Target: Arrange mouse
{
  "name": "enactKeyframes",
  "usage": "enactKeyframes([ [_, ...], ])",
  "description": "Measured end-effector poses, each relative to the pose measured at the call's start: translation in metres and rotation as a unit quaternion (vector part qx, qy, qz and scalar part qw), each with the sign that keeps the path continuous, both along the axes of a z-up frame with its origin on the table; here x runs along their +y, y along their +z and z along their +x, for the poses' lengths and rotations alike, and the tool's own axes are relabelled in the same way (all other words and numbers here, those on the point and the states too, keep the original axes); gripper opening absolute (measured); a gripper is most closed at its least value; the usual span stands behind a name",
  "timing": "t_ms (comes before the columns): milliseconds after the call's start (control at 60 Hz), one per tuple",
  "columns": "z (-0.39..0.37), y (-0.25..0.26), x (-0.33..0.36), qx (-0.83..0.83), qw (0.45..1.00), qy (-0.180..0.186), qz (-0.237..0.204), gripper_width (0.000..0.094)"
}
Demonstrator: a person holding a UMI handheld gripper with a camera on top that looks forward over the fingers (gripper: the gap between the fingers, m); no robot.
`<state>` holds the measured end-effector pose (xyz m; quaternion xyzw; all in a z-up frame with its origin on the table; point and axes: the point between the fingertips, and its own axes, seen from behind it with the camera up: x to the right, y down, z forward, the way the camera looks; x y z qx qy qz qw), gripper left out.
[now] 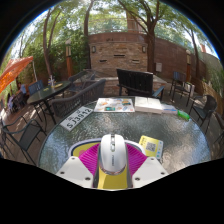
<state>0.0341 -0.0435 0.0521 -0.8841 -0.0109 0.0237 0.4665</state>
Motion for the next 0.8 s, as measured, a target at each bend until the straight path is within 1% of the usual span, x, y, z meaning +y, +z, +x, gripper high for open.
enactKeyframes([
  [83,-0.002,-0.029,0.000,-0.013,0.999,-0.002,-0.034,0.0443],
  [100,-0.005,-0.048,-0.002,-0.011,0.999,-0.002,-0.035,0.0464],
  [183,-0.014,-0.055,-0.009,-0.003,0.999,0.000,-0.047,0.0539],
  [217,-0.012,-0.052,-0.010,-0.009,0.999,0.001,-0.047,0.0630],
  [267,-0.014,-0.038,-0.017,-0.017,0.999,0.007,-0.042,0.0849],
  [283,-0.015,-0.032,-0.020,-0.020,0.999,0.007,-0.039,0.0863],
  [317,-0.016,-0.019,-0.026,-0.024,0.999,0.007,-0.034,0.0821],
  [400,-0.016,0.021,-0.045,-0.035,0.999,0.003,-0.028,0.0868],
  [467,-0.021,0.049,-0.070,-0.038,0.999,-0.001,-0.028,0.0851],
  [533,-0.025,0.076,-0.090,-0.039,0.999,-0.003,-0.031,0.0857],
  [633,-0.031,0.105,-0.126,-0.045,0.998,-0.008,-0.036,0.0862],
  [800,-0.032,0.137,-0.165,-0.062,0.998,-0.014,-0.028,0.0855],
])
